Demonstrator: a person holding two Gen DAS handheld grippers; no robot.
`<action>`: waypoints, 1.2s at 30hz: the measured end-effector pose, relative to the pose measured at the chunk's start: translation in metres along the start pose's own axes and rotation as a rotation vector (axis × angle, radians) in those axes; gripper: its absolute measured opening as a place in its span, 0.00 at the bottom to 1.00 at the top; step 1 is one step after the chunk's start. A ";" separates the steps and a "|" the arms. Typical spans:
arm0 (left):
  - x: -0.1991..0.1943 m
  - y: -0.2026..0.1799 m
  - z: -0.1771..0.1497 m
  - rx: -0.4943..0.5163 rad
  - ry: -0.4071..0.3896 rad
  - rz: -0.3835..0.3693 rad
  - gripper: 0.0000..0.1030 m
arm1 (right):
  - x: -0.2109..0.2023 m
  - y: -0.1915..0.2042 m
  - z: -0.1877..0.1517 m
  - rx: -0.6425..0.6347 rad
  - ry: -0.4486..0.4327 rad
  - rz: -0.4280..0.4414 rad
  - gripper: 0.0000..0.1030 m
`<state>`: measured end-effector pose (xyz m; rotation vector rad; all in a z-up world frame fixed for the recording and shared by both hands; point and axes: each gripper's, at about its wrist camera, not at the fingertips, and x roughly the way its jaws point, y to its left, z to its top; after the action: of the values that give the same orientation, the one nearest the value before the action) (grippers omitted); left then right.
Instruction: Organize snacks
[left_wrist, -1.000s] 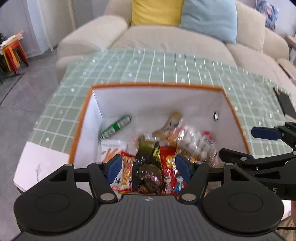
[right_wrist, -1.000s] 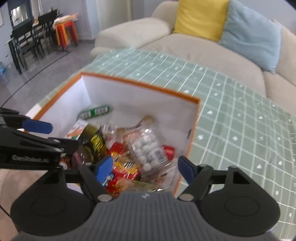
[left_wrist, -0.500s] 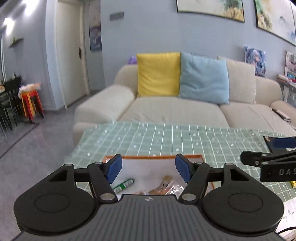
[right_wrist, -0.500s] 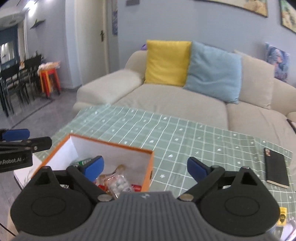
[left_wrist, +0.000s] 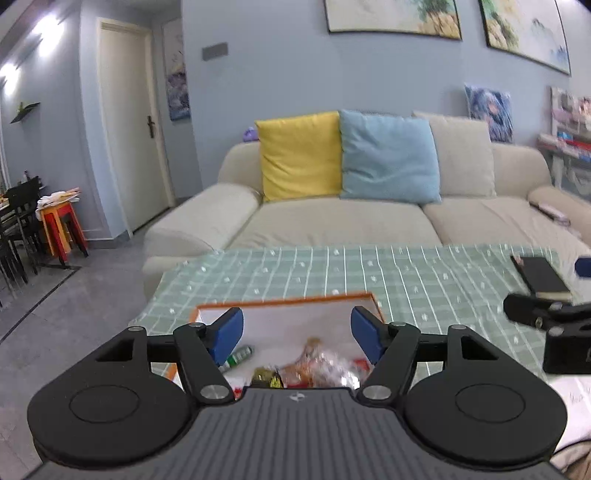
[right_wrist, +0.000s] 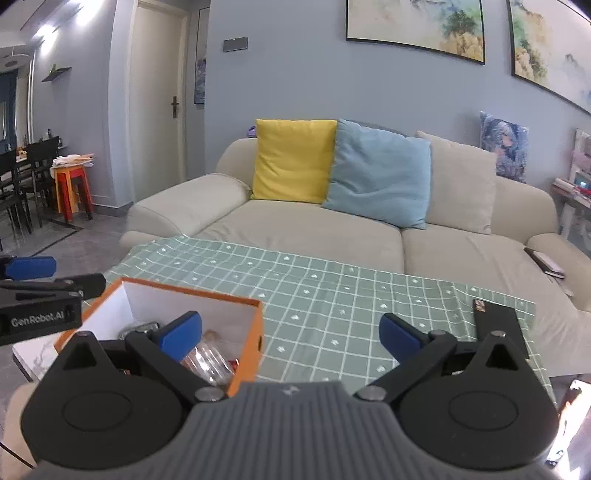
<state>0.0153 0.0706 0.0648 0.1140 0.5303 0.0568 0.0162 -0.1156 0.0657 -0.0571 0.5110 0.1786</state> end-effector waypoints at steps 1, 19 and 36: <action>0.001 -0.002 -0.003 0.013 0.012 0.002 0.78 | -0.001 0.000 -0.003 0.002 0.002 -0.004 0.96; 0.026 -0.002 -0.040 0.021 0.186 0.009 0.81 | 0.021 0.027 -0.040 -0.022 0.118 -0.021 0.96; 0.029 0.000 -0.040 0.018 0.209 0.011 0.83 | 0.020 0.029 -0.039 -0.032 0.115 -0.027 0.96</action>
<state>0.0197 0.0766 0.0165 0.1290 0.7393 0.0757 0.0096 -0.0881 0.0215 -0.1059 0.6215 0.1582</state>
